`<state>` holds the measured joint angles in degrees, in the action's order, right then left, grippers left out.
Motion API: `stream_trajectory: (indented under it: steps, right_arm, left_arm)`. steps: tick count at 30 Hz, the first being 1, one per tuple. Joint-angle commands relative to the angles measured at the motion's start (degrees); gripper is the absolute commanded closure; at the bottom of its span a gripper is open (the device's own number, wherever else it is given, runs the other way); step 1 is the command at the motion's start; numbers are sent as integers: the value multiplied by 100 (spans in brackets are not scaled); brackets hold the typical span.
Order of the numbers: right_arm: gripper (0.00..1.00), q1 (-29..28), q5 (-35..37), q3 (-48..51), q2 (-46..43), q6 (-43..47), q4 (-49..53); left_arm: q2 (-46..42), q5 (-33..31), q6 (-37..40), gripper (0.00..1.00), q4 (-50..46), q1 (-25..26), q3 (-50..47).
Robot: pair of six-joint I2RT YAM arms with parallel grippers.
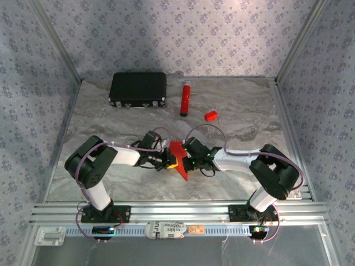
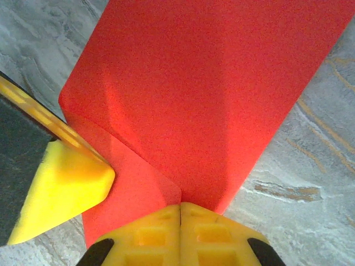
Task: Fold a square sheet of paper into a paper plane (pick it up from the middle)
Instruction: Third fold the triangle at the center of the table.
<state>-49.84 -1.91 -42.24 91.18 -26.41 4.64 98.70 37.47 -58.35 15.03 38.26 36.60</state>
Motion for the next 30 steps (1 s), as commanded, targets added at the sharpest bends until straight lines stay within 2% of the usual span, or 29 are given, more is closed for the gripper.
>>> stream_trajectory:
  steps: [1, 6, 12, 14, 17, 21, 25, 30]
  right_arm:
    - [100, 40, 20, 49, 44, -92, 265]
    - [94, 65, 24, 12, -246, -169, 241]
    - [66, 233, 11, 105, -804, -434, 369]
    - [62, 304, -157, 210, -1000, -566, 326]
    - [67, 342, -883, 347, -1100, -801, 10]
    - [85, 217, -1473, 405, -958, -1154, -349]
    - [94, 38, -1629, 354, -681, -1365, -495]
    - [98, -104, -1575, 157, -276, -1437, -416]
  left_arm:
    - [202, -235, 218, 100, -465, 32, 31]
    - [280, -254, 234, 100, -492, 32, -4]
    - [273, -301, 254, 100, -545, 32, -12]
    - [273, -307, 245, 100, -545, 32, -12]
    - [260, -318, 245, 100, -545, 31, -13]
    - [253, -319, 228, 100, -536, 32, 9]
    - [238, -324, 227, 100, -551, 32, 12]
    - [234, -317, 227, 100, -546, 32, 5]
